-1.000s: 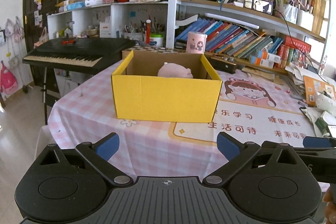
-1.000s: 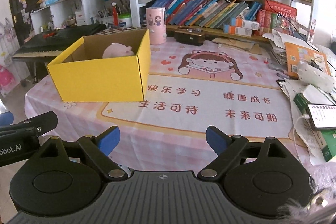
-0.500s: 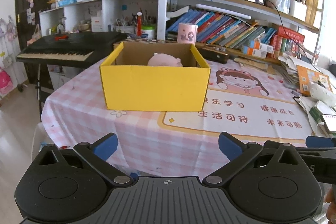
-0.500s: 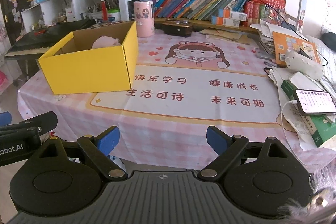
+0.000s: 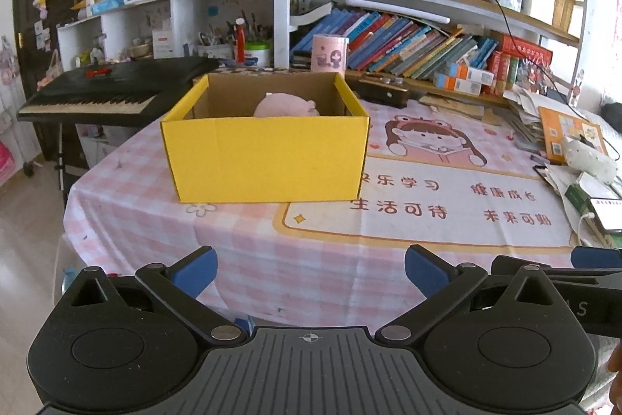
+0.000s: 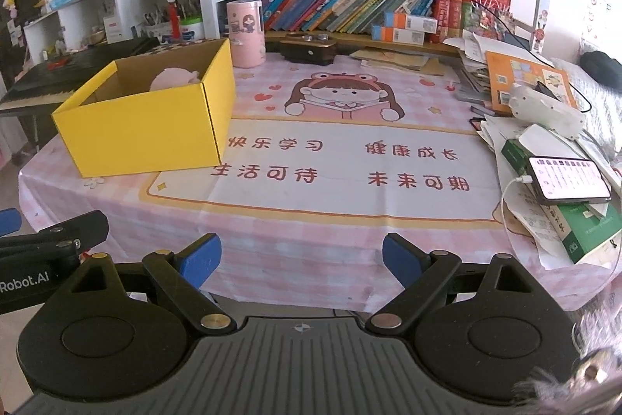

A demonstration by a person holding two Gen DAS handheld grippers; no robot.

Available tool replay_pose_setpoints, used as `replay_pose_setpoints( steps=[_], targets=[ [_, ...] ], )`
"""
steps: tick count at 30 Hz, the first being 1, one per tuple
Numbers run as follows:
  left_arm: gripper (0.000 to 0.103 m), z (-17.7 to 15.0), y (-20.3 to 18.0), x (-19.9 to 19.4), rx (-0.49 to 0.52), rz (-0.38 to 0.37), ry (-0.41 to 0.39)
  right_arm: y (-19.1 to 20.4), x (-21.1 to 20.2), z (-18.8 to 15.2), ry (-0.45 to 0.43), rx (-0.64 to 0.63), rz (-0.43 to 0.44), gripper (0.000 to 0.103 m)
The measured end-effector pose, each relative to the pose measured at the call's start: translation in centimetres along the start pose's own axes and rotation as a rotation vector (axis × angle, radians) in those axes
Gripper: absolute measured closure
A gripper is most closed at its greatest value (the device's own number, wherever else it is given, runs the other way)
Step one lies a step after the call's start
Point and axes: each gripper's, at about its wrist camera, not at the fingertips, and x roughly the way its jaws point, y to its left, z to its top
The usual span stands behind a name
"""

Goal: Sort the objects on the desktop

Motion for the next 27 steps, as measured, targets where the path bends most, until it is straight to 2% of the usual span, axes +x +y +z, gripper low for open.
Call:
replay_pose_setpoints(
  steps=[16, 27],
  targets=[
    [0.000, -0.01, -0.09, 0.31, -0.006, -0.030, 0.009, 0.14, 0.34, 0.25, 0.009, 0.000, -0.002, 0.013],
    [0.000, -0.01, -0.13, 0.56, -0.001, -0.011, 0.025, 0.14, 0.36, 0.28, 0.009, 0.000, -0.003, 0.013]
  ],
)
